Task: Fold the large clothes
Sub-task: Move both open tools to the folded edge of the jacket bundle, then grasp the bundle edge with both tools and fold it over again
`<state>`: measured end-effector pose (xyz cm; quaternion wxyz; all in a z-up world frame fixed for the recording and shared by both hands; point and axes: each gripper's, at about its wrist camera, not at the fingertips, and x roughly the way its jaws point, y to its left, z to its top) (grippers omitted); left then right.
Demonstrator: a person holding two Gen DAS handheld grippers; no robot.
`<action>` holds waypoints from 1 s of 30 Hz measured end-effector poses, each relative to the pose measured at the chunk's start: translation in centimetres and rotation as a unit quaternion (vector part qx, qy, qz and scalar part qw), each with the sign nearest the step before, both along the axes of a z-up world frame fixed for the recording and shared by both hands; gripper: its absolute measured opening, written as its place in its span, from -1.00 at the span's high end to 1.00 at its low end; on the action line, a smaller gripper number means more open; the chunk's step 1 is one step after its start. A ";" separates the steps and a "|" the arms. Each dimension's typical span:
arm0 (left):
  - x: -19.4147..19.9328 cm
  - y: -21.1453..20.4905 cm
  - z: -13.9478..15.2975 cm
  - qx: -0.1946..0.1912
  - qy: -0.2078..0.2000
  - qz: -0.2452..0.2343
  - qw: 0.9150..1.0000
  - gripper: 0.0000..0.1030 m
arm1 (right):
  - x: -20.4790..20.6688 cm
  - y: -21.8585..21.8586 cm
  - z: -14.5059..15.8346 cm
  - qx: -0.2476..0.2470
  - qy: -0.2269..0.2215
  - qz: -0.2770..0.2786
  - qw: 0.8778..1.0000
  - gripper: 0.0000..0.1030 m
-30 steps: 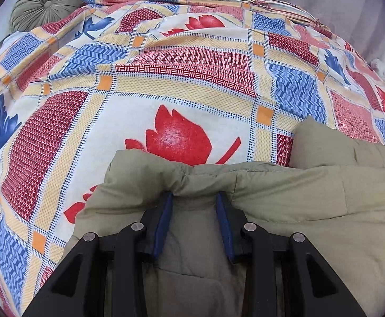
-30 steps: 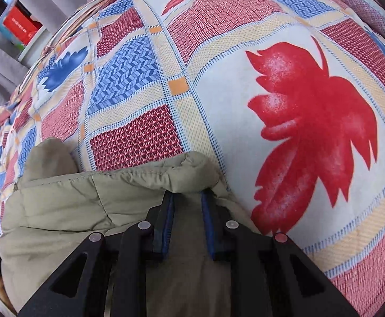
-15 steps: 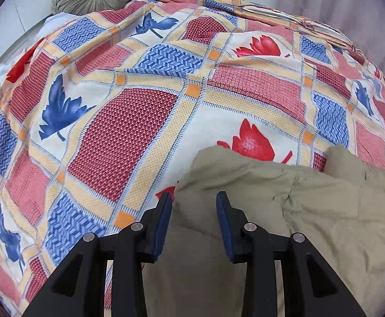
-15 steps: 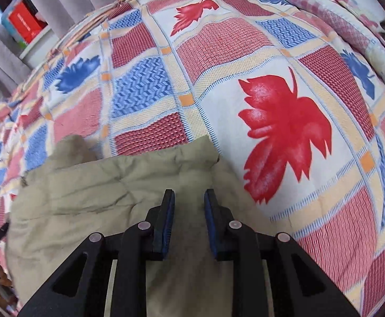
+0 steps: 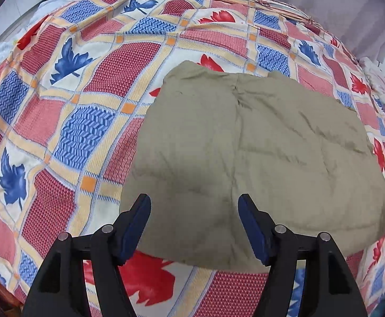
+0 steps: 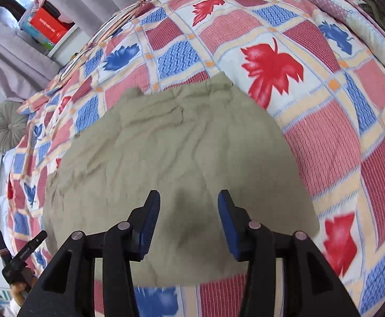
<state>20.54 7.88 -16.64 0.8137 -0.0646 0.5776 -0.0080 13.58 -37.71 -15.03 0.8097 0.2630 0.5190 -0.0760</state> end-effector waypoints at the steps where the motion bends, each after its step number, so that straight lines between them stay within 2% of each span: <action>1: -0.6 0.0 0.0 0.000 0.002 0.000 1.000 -0.36 | -0.8 0.3 -0.1 0.007 0.002 -0.002 1.000 -0.06; 6: -3.4 -0.1 -0.3 -0.009 0.024 0.009 1.000 -0.37 | -4.6 1.5 -0.9 0.042 0.013 -0.016 0.999 -0.07; 7: -3.8 -0.2 -0.4 -0.007 0.027 0.009 1.000 -0.63 | -5.4 1.6 -1.2 0.046 0.016 -0.018 0.999 -0.08; 9: -4.6 -0.2 -0.4 -0.007 0.023 0.014 1.000 -0.98 | -6.7 2.0 -1.7 0.055 0.023 -0.024 0.998 -0.09; 12: -5.5 -0.5 -0.5 -0.009 0.023 0.013 1.000 -0.98 | -8.2 2.3 -2.8 0.069 0.034 -0.030 0.997 -0.31; 17: -5.9 -0.8 -1.6 -0.016 0.030 0.012 0.999 -0.98 | -9.4 2.6 -4.2 0.087 0.046 -0.039 0.994 -0.31; 20: -5.9 -0.9 -2.6 -0.024 0.039 0.007 0.999 -0.98 | -9.4 2.6 -5.1 0.104 0.040 -0.049 0.993 -0.41; 22: -5.8 -0.8 -3.1 -0.038 0.045 0.010 0.998 -0.98 | -9.4 2.5 -5.5 0.121 0.025 -0.060 0.991 -0.43; 24: -5.7 -0.3 -3.5 -0.059 0.049 0.020 0.997 -0.98 | -9.4 2.5 -5.8 0.141 0.015 -0.067 0.988 -0.70; 26: -5.7 0.3 -3.7 -0.083 0.048 0.031 0.995 -0.98 | -9.4 2.5 -6.1 0.167 0.003 -0.071 0.983 -0.70; 27: -5.7 0.5 -3.8 -0.094 0.049 0.033 0.994 -0.98 | -9.2 2.5 -6.2 0.176 0.002 -0.071 0.982 -0.76; 28: -5.6 0.6 -4.0 -0.106 0.051 0.033 0.993 -0.98 | -9.1 2.6 -6.2 0.182 0.000 -0.071 0.981 -0.96; 30: -5.4 0.9 -4.3 -0.124 0.055 0.035 0.990 -0.98 | -8.9 2.5 -6.3 0.194 -0.008 -0.074 0.978 -1.00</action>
